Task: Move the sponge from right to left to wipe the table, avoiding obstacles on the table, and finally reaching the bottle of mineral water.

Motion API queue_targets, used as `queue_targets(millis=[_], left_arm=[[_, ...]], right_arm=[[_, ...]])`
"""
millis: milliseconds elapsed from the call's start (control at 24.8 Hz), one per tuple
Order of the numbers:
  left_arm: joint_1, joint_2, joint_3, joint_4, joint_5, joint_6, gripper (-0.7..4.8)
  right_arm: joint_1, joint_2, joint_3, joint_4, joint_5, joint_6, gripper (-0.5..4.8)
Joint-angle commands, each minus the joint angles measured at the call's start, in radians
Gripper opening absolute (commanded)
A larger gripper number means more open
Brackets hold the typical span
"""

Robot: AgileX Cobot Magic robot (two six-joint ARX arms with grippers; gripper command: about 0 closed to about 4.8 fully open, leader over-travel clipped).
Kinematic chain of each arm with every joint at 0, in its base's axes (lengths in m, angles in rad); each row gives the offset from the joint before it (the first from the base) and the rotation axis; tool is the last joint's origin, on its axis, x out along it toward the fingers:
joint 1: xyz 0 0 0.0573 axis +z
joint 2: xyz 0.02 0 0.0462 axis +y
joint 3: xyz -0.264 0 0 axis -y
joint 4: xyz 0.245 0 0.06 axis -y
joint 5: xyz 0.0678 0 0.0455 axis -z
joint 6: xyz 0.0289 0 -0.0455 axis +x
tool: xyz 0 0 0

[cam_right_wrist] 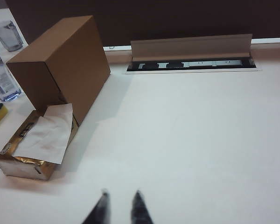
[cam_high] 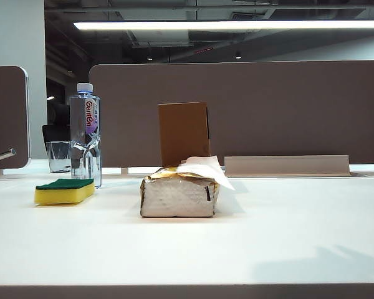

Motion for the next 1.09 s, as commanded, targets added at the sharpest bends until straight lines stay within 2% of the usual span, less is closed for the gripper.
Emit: queue_targets(millis=[40, 161, 242, 443, 644, 845, 1087], left_arm=[[0.000, -0.010, -0.045, 0.090, -0.011, -0.022, 1.19], [0.000, -0.010, -0.078, 0.131, -0.020, -0.021, 1.19], [0.000, -0.010, -0.116, 0.184, -0.020, -0.020, 1.19], [0.000, -0.010, -0.204, 0.322, -0.021, -0.018, 0.97], [0.000, -0.010, -0.264, 0.406, -0.023, -0.018, 0.83], [0.000, -0.011, -0.311, 0.416, -0.045, -0.014, 0.51], [0.000, -0.011, -0.385, 0.510, -0.045, -0.014, 0.47]], right_arm=[[0.001, -0.001, -0.024, 0.060, 0.001, 0.009, 0.42], [0.001, -0.001, -0.038, 0.076, 0.005, 0.009, 0.38], [0.001, -0.001, -0.062, 0.125, 0.004, 0.009, -0.04], [0.001, -0.001, -0.153, 0.261, 0.004, 0.009, -0.06], [0.001, -0.001, -0.252, 0.381, 0.005, 0.012, -0.06], [0.001, -0.001, -0.337, 0.465, 0.005, 0.013, -0.06], [0.002, 0.000, -0.402, 0.569, 0.048, 0.024, -0.06]])
